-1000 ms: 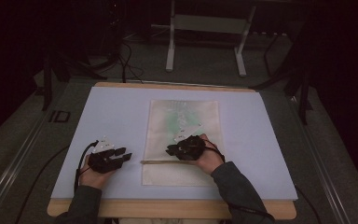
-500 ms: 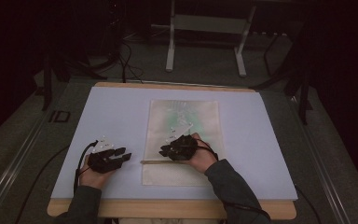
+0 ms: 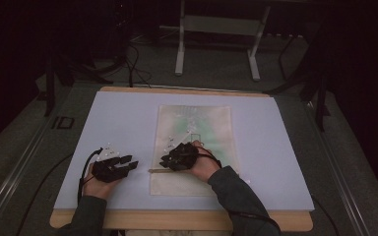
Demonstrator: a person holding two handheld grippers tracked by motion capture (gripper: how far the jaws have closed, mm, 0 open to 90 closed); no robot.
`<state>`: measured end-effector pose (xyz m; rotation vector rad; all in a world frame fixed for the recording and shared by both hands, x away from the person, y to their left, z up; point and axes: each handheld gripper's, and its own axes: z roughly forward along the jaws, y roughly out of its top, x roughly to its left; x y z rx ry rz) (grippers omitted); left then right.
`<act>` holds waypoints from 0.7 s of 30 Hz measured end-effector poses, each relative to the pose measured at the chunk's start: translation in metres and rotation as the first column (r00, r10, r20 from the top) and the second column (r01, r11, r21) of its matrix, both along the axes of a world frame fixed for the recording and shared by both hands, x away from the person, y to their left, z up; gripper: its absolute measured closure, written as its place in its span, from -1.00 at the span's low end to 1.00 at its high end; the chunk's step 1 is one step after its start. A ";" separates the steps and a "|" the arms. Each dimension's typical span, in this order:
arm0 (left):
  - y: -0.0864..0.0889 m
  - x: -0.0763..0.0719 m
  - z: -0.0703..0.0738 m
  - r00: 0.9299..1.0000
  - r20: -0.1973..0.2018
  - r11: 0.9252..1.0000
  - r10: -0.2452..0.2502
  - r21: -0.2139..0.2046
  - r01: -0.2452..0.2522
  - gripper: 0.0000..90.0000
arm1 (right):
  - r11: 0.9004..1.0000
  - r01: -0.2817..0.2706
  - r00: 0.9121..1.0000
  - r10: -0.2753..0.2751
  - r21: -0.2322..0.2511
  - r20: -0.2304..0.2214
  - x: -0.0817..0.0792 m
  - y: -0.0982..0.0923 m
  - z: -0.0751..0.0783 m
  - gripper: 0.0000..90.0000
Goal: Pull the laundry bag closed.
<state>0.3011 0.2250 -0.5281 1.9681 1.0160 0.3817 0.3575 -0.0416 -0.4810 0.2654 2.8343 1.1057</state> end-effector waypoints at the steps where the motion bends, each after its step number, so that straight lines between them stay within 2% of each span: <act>1: 0.000 0.000 0.000 1.000 0.000 1.000 -0.001 -0.001 0.001 0.33 | 1.000 0.001 1.000 -0.001 -0.001 -0.003 0.000 0.002 0.000 0.69; 16: 0.003 -0.001 0.000 1.000 0.001 1.000 0.008 -0.006 -0.008 0.32 | 0.999 -0.038 0.999 0.038 -0.029 -0.021 -0.001 0.031 -0.010 0.73; 21: 0.003 -0.001 0.000 1.000 0.000 1.000 0.006 -0.005 -0.006 0.32 | 0.997 -0.053 0.998 0.051 -0.063 -0.027 -0.001 0.045 -0.018 0.70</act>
